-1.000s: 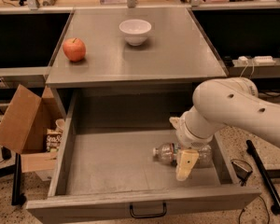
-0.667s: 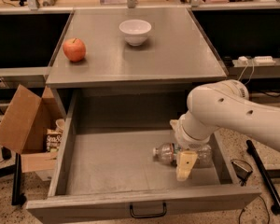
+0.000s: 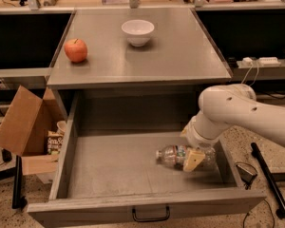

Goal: Pick water bottle from top drawer and place on counter

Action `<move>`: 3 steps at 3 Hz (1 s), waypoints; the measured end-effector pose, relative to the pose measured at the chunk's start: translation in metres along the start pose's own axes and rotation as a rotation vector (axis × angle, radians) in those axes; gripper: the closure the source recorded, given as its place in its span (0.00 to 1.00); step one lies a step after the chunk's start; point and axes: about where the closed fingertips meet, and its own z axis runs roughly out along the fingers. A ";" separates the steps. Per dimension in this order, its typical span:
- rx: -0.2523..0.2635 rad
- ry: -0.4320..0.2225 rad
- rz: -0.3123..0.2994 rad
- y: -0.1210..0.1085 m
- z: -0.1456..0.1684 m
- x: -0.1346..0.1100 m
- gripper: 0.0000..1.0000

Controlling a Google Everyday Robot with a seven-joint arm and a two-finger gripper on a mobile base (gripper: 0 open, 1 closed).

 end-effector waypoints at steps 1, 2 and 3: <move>-0.030 -0.032 0.041 -0.021 0.016 0.019 0.49; -0.027 -0.073 0.068 -0.043 0.032 0.019 0.80; -0.027 -0.073 0.067 -0.043 0.029 0.018 1.00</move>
Offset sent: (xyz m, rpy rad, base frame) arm 0.0750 -0.0152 -0.0438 0.1339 0.0174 -0.0820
